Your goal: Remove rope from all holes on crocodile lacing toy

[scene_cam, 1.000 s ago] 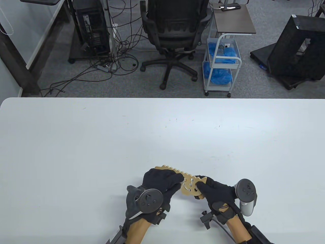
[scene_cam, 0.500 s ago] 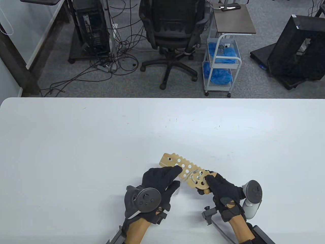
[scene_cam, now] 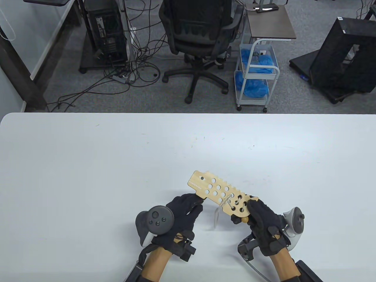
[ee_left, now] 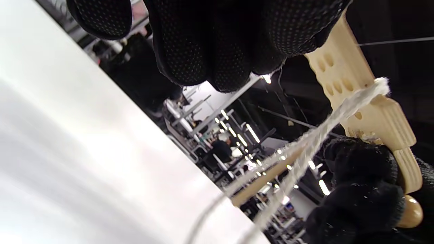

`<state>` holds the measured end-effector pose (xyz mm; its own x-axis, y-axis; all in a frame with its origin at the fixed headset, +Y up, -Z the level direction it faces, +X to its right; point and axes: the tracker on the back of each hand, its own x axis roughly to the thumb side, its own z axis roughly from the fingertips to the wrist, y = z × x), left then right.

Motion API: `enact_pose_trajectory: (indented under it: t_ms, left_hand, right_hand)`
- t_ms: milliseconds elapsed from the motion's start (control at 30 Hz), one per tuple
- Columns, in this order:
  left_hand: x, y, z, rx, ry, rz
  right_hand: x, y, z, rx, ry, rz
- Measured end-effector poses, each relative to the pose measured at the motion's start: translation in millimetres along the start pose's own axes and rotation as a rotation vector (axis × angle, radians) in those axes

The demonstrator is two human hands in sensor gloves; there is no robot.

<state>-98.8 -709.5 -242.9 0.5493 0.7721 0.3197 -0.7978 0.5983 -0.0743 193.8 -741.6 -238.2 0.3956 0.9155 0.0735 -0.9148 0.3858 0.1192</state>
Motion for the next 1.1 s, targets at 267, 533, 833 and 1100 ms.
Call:
enact_pose_trajectory:
  t_ms: [267,533,833,1100]
  left_hand:
    - [-3.8,-25.2,-4.5,-0.273,-0.088,0.231]
    - [-4.9,-29.2,-5.3,-0.342,-0.093,0.309]
    - [-4.2,-25.7,-6.5,-0.280,-0.098,0.307]
    - [-4.1,-19.2,-6.0,-0.241,-0.069,0.261]
  right_hand:
    - [-3.9,19.8,-1.1,0.208,0.000,0.005]
    - [-8.8,22.2,0.0,0.224,0.018,-0.032]
    - [-10.4,29.8,1.2,0.277,0.023,-0.029]
    - [-8.7,25.7,0.3,0.244,0.010,-0.037]
